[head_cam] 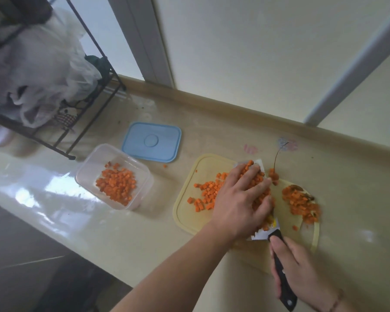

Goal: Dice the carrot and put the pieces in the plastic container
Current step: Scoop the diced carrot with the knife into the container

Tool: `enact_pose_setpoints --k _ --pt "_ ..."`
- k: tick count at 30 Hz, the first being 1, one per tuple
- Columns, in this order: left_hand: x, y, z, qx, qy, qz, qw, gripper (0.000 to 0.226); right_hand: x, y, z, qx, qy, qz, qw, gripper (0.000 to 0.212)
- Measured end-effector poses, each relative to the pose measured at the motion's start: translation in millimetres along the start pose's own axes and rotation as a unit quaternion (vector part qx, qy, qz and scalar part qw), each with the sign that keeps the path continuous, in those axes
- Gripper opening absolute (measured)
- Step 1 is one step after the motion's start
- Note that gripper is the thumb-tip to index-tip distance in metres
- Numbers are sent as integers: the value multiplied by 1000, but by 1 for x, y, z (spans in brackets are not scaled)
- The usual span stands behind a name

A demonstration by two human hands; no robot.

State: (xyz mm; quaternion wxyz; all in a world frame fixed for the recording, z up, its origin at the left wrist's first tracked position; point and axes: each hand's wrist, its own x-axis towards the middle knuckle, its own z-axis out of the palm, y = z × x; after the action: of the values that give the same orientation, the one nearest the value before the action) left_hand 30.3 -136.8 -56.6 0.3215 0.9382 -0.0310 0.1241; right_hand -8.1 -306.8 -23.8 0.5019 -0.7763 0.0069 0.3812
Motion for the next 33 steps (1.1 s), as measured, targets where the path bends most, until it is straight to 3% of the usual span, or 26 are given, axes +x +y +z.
enact_pose_setpoints --k 6,12,19,22,26,30,33 --pt "3 -8 -32 0 26 -36 999 40 9 -23 10 0 -29 -11 1000 45" --pt "-8 -49 -101 14 93 -86 992 38 31 -76 57 -8 -128 -51 990 51" --pt "-44 -111 -176 51 194 -160 966 36 59 -143 130 -112 -234 -69 963 38" --pt "-60 -131 -188 36 169 -266 948 47 70 -156 155 -125 -263 -44 956 38" --pt "-65 -145 -198 4 153 -332 931 46 79 -170 170 -129 -286 -3 950 38" --pt "-58 -155 -200 2 105 -368 924 31 86 -187 173 -131 -290 44 947 39" --pt "-50 -161 -204 -15 90 -350 932 46 89 -201 171 -131 -280 80 948 41"
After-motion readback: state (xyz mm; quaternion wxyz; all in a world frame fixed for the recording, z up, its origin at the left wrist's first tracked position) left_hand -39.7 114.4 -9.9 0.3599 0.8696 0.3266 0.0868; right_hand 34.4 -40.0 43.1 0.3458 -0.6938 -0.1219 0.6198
